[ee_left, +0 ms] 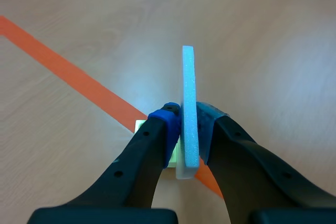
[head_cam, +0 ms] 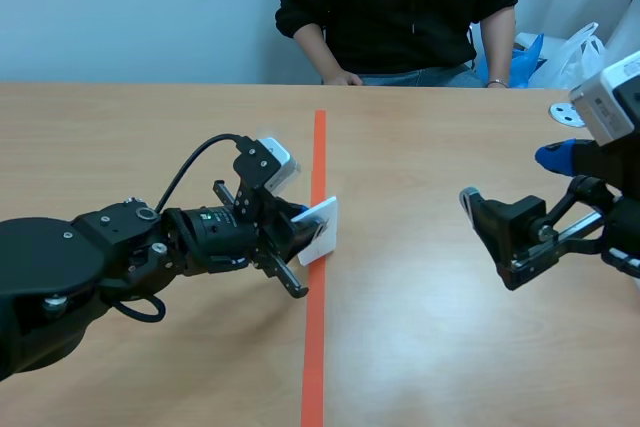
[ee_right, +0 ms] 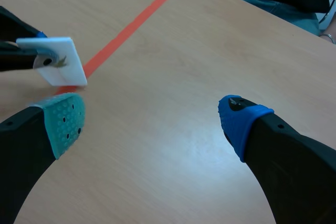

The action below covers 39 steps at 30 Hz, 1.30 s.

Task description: Sort the leaf by its shape. The table is split by an orange tape line. A compound leaf with several leaflets goes to the left side, a simple leaf with one blade goes to the right side. Return to the home posture when a red brick is placed on the table.

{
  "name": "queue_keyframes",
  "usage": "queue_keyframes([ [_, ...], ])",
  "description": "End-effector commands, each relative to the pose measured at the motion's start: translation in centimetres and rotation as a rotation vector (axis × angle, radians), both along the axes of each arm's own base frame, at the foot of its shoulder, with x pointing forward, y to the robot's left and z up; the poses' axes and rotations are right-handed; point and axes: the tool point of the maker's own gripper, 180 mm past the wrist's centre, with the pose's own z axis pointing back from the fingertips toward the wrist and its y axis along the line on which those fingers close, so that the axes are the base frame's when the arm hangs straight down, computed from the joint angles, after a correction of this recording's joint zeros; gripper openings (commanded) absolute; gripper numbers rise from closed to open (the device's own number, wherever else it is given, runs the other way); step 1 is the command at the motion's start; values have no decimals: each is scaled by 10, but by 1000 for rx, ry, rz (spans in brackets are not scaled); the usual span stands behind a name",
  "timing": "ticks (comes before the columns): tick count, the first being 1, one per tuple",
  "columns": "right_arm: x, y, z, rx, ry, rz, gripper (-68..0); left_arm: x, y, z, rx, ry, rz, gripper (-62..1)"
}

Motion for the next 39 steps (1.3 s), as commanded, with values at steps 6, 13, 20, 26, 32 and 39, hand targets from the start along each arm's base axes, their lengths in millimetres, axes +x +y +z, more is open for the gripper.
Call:
queue_keyframes([
  [6,6,1,16,1,-54,6,-157,21,45,43,-111,-43,165,-545],
  [13,6,1,17,2,-54,6,-157,16,136,54,-114,-71,366,-545],
  [20,6,1,17,2,-54,6,-157,1,222,71,-110,-115,575,-545],
  [26,6,1,17,2,-54,6,-157,-20,271,76,-56,-140,691,-545],
  [32,6,1,16,1,-53,6,-157,-47,311,77,6,-152,770,-545],
  [39,6,1,16,-5,-55,7,-157,-70,354,73,96,-169,919,-545],
])
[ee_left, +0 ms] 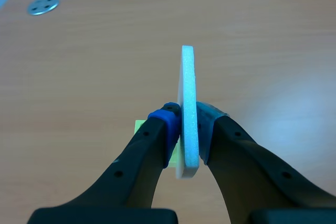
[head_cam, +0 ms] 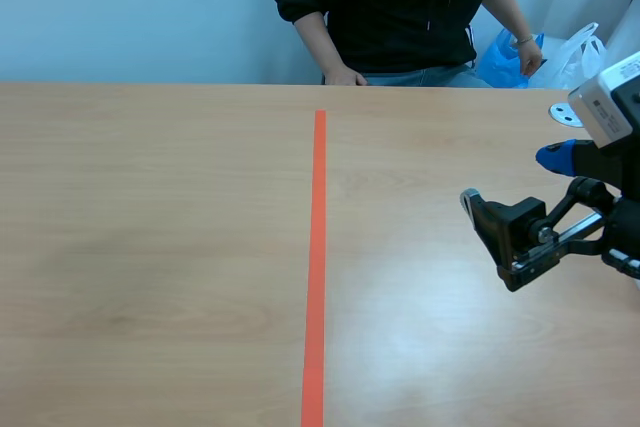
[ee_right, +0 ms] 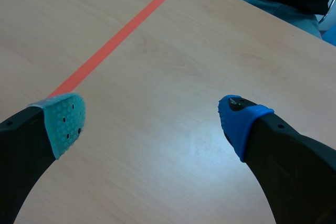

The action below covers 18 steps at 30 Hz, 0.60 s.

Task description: Sort the leaf by its shape. The table is split by an orange tape line. A compound leaf with several leaflets goes to the left side, a simple leaf with one blade goes to the right side. Return to the home posture when a red brick is placed on the table.

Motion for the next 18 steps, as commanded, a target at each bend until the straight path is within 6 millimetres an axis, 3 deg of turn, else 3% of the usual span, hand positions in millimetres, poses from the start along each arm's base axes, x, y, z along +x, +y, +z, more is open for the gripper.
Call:
queue_keyframes([
  [1,6,1,17,7,-54,6,-157,6,1,9,13,-31,3,-545],
  [18,6,1,18,9,-58,6,-157,-12,42,-28,27,65,136,-545],
])
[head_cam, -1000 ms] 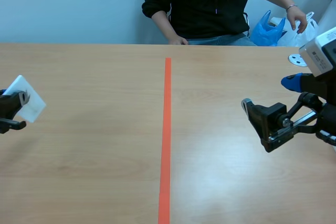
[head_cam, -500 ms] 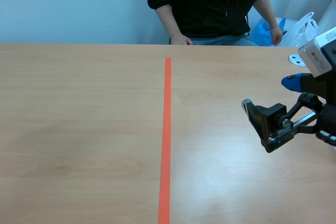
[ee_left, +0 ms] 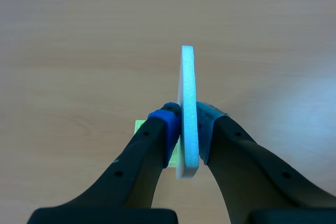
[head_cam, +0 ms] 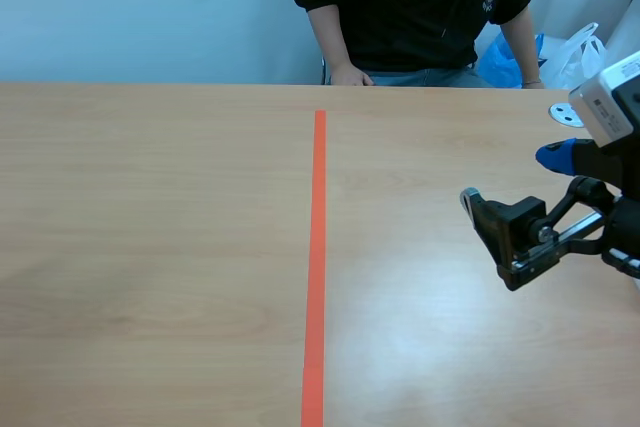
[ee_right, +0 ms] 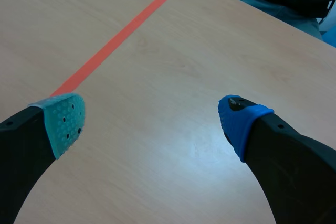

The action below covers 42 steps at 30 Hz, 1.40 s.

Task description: Sort the leaf by its shape. The table is split by an orange tape line. A compound leaf with several leaflets goes to the left side, a simple leaf with one blade goes to the right side. Return to the home posture when a red brick is placed on the table.

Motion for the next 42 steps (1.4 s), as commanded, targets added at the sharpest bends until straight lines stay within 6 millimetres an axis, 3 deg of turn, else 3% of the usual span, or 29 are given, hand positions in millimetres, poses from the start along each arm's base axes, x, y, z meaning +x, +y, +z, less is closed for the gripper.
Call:
queue_keyframes([
  [1,6,1,17,7,-56,6,-157,11,0,14,11,-48,-11,-545],
  [9,6,2,19,8,-62,8,-157,8,-4,5,-8,-42,5,-517],
  [16,8,-2,21,3,-68,-2,-157,7,-7,2,-19,-42,8,-284],
  [23,9,-6,25,-2,-79,-10,-157,7,-7,3,-20,-43,7,-127],
  [26,9,-5,26,-2,-83,-8,-157,8,-8,4,-20,-47,4,-86],
  [30,9,-5,26,-2,-83,-8,-157,12,-14,11,-18,-63,-15,-79],
  [36,9,-5,26,-3,-80,-8,-157,27,-51,52,-8,-158,-135,-79],
  [42,9,-5,26,-3,-80,-8,-157,37,-113,112,1,-280,-327,-80],
])
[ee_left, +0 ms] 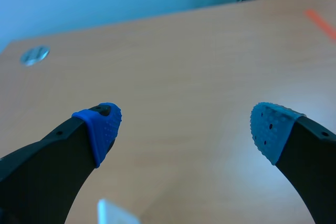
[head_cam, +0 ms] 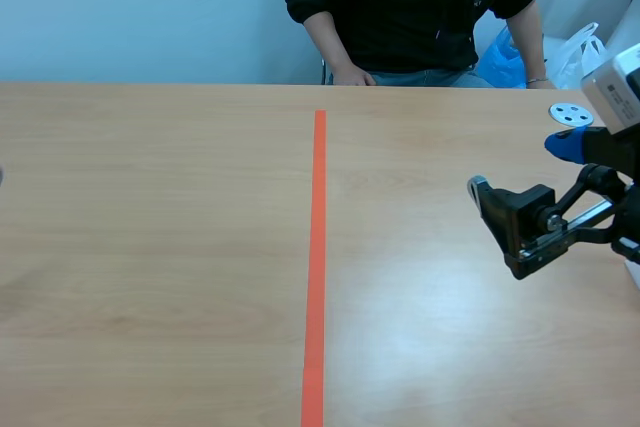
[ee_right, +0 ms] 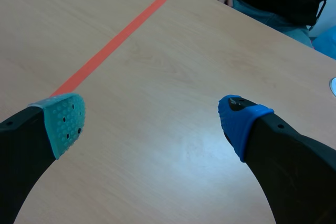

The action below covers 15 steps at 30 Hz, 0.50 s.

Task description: Sort the leaf by its shape. The table is split by an orange tape line. A compound leaf with several leaflets goes to the left side, a simple leaf with one blade goes to the right side. Return to the home posture when a red brick is placed on the table.

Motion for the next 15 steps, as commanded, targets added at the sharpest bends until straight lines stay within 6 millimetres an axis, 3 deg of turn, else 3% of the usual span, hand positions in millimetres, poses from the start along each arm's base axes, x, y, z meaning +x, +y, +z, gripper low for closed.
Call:
queue_keyframes([
  [1,6,0,17,3,-52,3,-157,1,-16,16,-4,-34,-59,-80],
  [7,6,0,17,2,-52,3,-157,-11,-81,55,-39,-98,-286,-80],
  [12,6,1,19,4,-59,7,-157,-22,-109,67,-57,-110,-396,-80],
  [15,5,7,30,-2,-80,24,-156,-24,-116,63,-62,-86,-421,-80],
])
